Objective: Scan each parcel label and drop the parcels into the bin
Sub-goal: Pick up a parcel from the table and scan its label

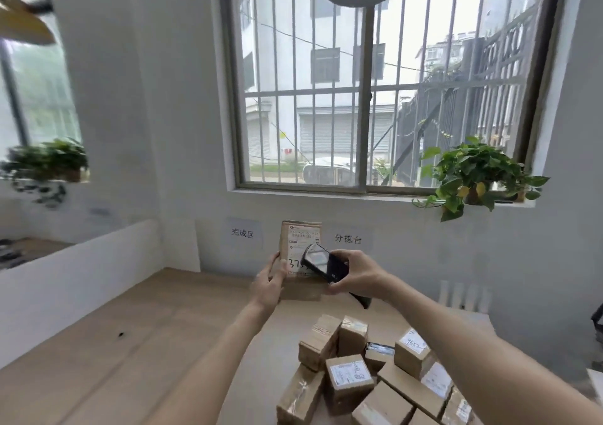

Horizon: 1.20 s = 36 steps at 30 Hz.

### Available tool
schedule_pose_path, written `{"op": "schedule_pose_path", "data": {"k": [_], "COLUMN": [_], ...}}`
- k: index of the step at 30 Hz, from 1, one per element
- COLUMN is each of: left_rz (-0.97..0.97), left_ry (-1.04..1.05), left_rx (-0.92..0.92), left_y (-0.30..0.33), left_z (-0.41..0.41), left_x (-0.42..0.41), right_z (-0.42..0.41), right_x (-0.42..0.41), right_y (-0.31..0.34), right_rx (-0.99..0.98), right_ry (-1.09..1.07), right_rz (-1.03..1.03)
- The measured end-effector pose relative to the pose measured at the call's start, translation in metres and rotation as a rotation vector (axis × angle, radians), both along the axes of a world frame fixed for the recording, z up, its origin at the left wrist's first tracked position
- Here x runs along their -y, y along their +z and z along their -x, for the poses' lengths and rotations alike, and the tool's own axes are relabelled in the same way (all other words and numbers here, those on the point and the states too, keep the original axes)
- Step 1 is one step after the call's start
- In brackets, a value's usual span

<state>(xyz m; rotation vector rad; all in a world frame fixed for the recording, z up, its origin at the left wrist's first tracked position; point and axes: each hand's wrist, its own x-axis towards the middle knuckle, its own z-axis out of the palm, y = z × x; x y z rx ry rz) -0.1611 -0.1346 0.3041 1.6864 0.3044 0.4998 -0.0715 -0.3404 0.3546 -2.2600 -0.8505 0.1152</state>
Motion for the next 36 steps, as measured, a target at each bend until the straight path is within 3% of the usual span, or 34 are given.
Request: {"op": "schedule_pose_path", "data": {"k": [7, 18, 36], "left_rz": [0.042, 0.005, 0.081], "left_ry": [0.123, 0.388, 0.889], "left_rx": [-0.014, -0.030, -0.051], "left_y": [0.002, -0.001, -0.062], "left_z": [0.098, 0.294, 0.579], "left_x": [-0.130, -0.325, -0.538], "right_z": [0.046, 0.197, 0.446], "right_x": [-0.159, -0.401, -0.706], "right_y": [-0.005, -0.007, -0.059], "right_rx": [-0.035, -0.030, -0.041], "right_ry": [0.169, 0.474, 0.988], "right_rz": [-0.034, -0.030, 0.048]}}
